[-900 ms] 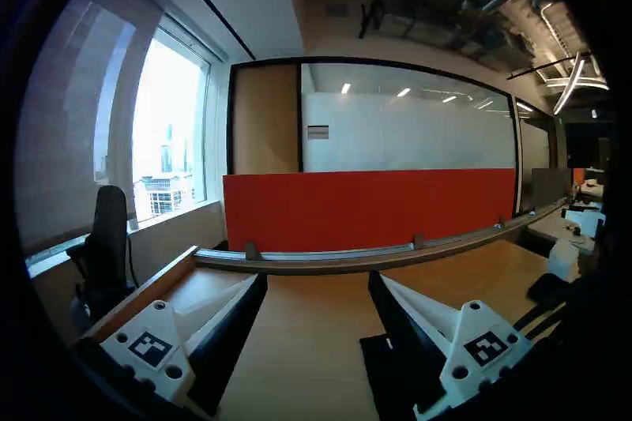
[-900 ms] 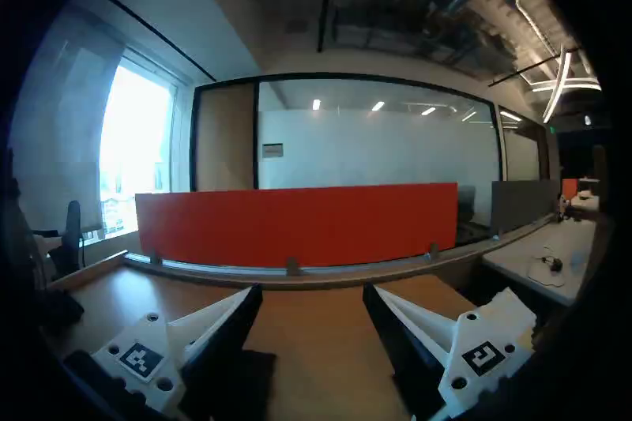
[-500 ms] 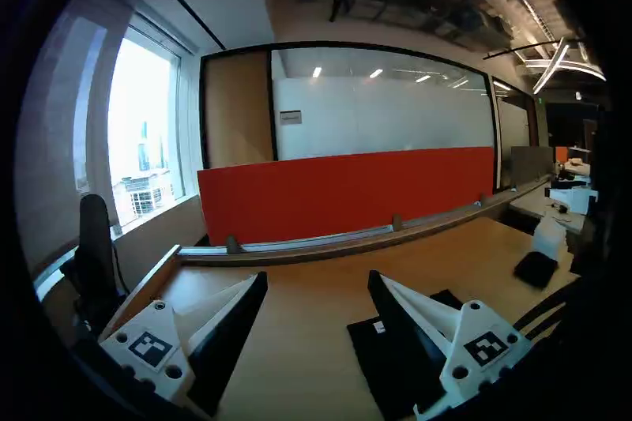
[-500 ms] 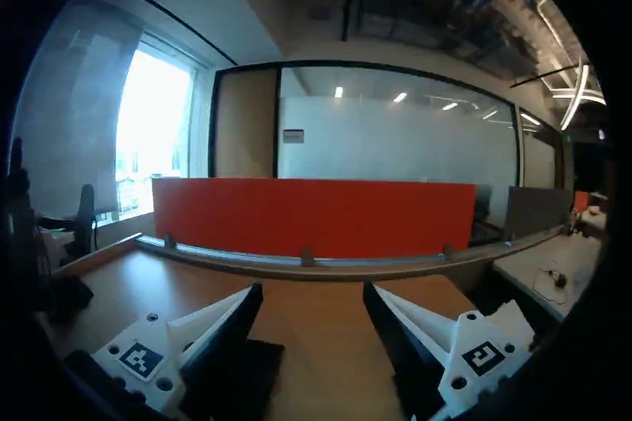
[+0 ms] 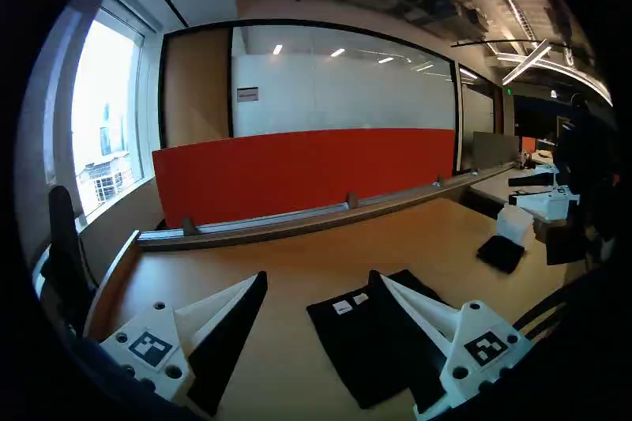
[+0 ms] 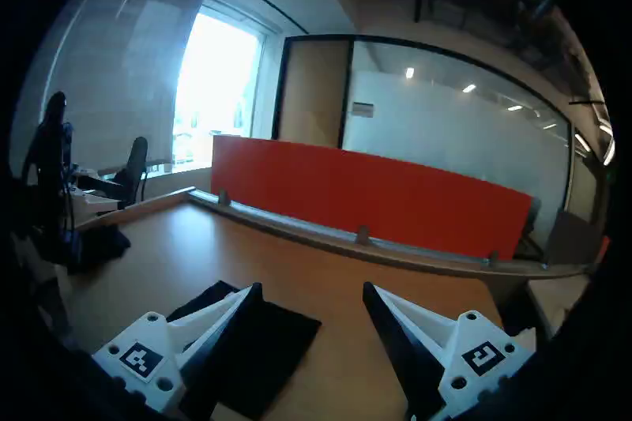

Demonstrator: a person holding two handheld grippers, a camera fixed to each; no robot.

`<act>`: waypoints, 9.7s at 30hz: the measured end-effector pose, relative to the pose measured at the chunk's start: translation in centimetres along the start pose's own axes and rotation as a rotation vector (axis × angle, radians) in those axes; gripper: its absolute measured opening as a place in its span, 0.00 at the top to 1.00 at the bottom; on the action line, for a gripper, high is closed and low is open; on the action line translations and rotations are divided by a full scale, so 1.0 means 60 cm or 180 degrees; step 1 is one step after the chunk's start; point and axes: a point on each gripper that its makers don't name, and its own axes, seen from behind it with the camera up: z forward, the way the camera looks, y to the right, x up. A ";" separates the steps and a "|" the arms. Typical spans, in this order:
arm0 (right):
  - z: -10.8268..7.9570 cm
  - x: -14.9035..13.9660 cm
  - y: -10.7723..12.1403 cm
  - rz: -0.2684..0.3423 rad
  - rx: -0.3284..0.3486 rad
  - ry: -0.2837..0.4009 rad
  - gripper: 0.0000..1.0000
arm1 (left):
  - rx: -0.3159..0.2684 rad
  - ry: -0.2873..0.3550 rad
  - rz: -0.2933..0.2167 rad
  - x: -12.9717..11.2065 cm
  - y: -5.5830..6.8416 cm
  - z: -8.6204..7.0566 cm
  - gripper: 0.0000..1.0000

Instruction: Fold towel

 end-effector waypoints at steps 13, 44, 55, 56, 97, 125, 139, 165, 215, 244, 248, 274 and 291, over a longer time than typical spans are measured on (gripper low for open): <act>0.009 -0.063 -0.033 -0.0221 0.0400 -0.0390 0.02 | -0.0286 -0.0296 0.0182 -0.059 0.035 0.006 0.05; 0.034 -0.289 -0.089 -0.0469 0.0757 -0.1130 0.01 | -0.0695 -0.0981 0.0408 -0.274 0.109 0.027 0.05; 0.038 -0.376 -0.108 -0.0492 0.0831 -0.1390 0.01 | -0.0821 -0.1317 0.0407 -0.367 0.125 0.030 0.05; 0.038 -0.382 -0.110 -0.0493 0.0838 -0.1409 0.01 | -0.0834 -0.1346 0.0407 -0.374 0.127 0.030 0.05; 0.023 -0.498 -0.143 -0.0493 0.1119 -0.1909 0.05 | -0.0996 -0.1920 0.0355 -0.493 0.149 0.037 0.07; 0.016 -0.503 -0.156 -0.0344 0.1270 -0.1960 0.64 | -0.0923 -0.2009 0.0468 -0.496 0.147 0.038 0.65; 0.014 -0.500 -0.164 -0.0304 0.1290 -0.1960 0.85 | -0.0860 -0.2036 0.0437 -0.495 0.151 0.038 0.85; -0.037 -0.400 -0.135 -0.0287 0.1230 -0.1782 0.86 | -0.0893 -0.2008 0.0135 -0.393 0.179 -0.014 0.86; -0.108 -0.313 -0.134 -0.0382 0.1322 -0.1841 0.86 | -0.0965 -0.1995 -0.0052 -0.300 0.196 -0.071 0.85; 0.039 -0.362 -0.079 -0.0333 0.1221 -0.2036 0.85 | -0.0837 -0.2079 0.0079 -0.342 0.158 0.082 0.86; 0.049 -0.373 -0.076 -0.0322 0.1225 -0.2069 0.85 | -0.0824 -0.2107 0.0098 -0.356 0.160 0.089 0.85; 0.110 -0.430 -0.062 -0.0339 0.1038 -0.2154 0.72 | -0.0547 -0.2138 0.0445 -0.406 0.126 0.156 0.68; 0.143 -0.431 -0.018 -0.0457 0.0724 -0.2130 0.13 | -0.0371 -0.2135 0.0501 -0.405 0.092 0.176 0.47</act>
